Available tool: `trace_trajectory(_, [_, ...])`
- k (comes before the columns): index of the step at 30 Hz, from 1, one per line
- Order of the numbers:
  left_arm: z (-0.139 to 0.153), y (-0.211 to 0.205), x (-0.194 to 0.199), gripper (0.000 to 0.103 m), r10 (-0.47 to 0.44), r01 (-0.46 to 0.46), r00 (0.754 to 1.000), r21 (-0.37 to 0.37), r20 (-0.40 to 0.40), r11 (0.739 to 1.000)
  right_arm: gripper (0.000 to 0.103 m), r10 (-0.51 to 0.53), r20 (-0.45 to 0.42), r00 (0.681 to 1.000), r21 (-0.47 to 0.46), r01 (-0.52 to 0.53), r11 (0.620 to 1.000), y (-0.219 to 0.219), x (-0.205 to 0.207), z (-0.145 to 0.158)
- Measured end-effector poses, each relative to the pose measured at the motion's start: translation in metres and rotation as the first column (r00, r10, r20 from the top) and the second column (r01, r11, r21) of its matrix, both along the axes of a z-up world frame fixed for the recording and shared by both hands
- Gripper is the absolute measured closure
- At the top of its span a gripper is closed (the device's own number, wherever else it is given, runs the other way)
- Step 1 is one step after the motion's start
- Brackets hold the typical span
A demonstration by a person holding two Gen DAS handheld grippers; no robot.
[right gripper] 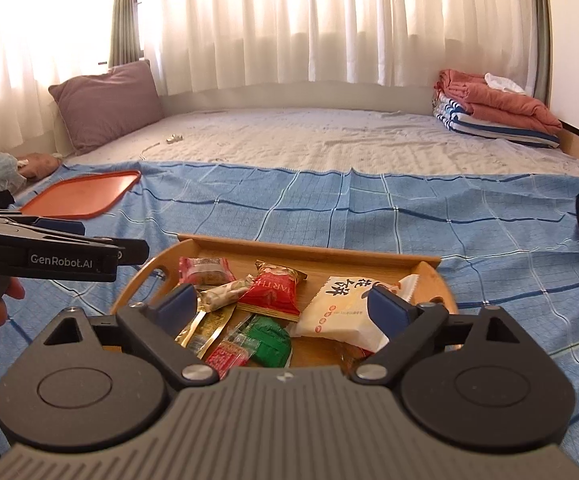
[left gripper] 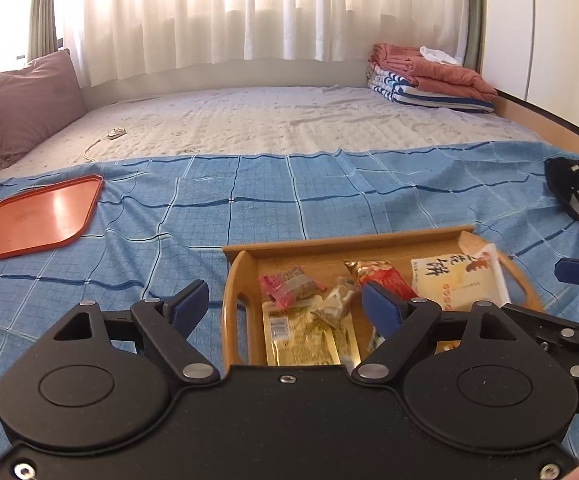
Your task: Organize snacks
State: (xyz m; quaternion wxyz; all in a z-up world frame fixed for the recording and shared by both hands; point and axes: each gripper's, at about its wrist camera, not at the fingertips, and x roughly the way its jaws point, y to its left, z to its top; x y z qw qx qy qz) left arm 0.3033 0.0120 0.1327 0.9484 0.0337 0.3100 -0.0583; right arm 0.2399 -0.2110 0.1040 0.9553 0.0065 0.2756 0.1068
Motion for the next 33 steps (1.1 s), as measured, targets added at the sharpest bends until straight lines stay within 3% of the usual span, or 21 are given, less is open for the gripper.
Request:
trace_trajectory(6, [0.025,-0.001,-0.050,0.019,-0.027,0.027,1.000,0.012,0.006,1.000,0.003,0.000,0.031,1.000,-0.041,0.001,0.999,-0.004,-0.046,0.020])
trace_trajectory(13, [0.051,0.000,-0.111,0.018,-0.038,0.038,0.998,-0.002,0.040,0.999,0.002,-0.035,0.064,0.997,-0.025,0.037,0.999,-0.014,-0.094,0.041])
trace_trajectory(18, [0.063,0.003,-0.155,0.017,-0.040,0.042,0.999,-0.072,0.034,0.996,0.001,-0.055,0.083,0.995,-0.012,0.057,0.998,-0.022,-0.127,0.052])
trace_trajectory(22, [0.065,0.004,-0.192,0.016,-0.054,0.056,0.998,-0.118,0.022,0.991,0.000,-0.060,0.131,0.990,-0.028,0.064,0.998,-0.024,-0.158,0.057])
trace_trajectory(27, [0.058,0.003,-0.235,0.015,-0.078,0.083,0.995,-0.107,0.055,0.991,0.000,-0.069,0.145,0.987,0.005,0.069,0.998,-0.030,-0.190,0.053])
trace_trajectory(33, [0.035,0.006,-0.265,0.014,-0.047,0.055,0.997,-0.126,0.067,0.991,0.000,-0.060,0.177,0.982,-0.041,0.068,0.997,-0.026,-0.217,0.038])
